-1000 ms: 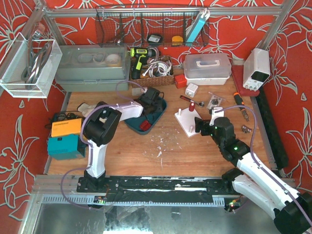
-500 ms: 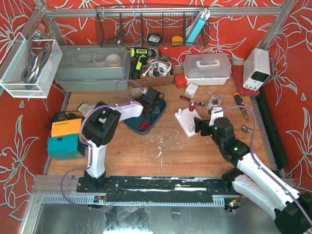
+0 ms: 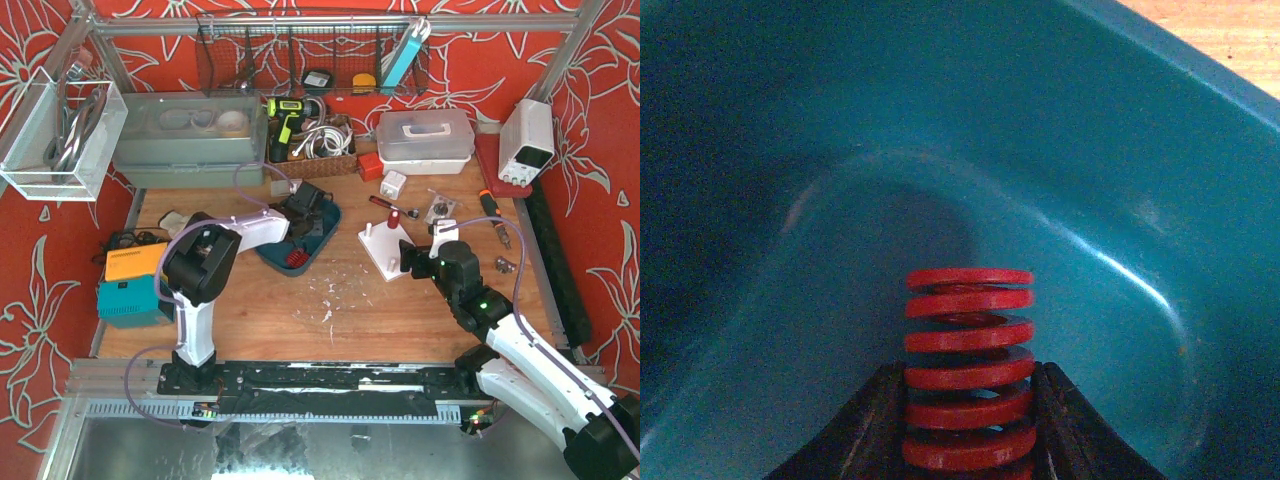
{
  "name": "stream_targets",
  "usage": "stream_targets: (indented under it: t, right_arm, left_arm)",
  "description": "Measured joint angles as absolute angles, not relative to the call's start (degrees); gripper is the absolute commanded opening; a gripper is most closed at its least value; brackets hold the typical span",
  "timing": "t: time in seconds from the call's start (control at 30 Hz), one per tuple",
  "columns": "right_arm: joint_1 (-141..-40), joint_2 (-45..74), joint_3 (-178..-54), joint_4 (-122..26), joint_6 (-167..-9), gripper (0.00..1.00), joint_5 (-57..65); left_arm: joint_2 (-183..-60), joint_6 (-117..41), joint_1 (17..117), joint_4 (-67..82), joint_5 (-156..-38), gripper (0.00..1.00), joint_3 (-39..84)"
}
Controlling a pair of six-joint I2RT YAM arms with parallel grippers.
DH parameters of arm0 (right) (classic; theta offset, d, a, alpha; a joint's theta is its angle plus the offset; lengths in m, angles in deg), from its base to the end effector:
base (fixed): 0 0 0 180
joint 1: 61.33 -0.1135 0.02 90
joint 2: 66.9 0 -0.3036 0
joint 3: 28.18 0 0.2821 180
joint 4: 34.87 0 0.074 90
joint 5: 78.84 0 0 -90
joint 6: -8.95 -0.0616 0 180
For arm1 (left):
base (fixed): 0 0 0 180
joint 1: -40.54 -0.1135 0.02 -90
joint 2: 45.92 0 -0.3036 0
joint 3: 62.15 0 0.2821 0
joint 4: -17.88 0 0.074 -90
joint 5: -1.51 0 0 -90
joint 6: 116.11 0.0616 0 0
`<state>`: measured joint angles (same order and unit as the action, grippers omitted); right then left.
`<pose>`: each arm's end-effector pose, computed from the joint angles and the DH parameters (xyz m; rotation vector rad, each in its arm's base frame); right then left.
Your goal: Install the large spring
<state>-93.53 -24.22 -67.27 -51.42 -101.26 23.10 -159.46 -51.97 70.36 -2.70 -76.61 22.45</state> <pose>0.1798 0.0981 0.2554 -0.0614 1.9354 0.4144 0.4187 -0.2254 0.1532 -0.0092 2.4195 -0.1939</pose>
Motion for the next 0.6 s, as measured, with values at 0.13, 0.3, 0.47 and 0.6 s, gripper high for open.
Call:
stream_targets:
  t: [0.13,0.3,0.47,0.6]
  right_arm:
    - [-93.5,-24.2,-67.3,-51.4,-101.2,0.95,23.1]
    - [-93.5,-24.1,-67.3,-51.4,-101.1,0.96,23.0]
    - [-93.5,-23.5,-67.3,-51.2,-101.1,0.99,21.7]
    - [-93.6,-23.4,-68.5,-53.0,-101.3,0.99,21.5]
  left_arm:
    - [-155.7,-50.3,70.4,-2.2,-75.8,0.18,19.7]
    - [-146.7,-47.8,70.4,1.5,-75.7,0.17,14.7]
    - [-135.9,-44.8,71.8,7.7,-76.7,0.16,8.8]
    - [-128.1,-42.9,75.6,14.9,-78.2,0.15,1.1]
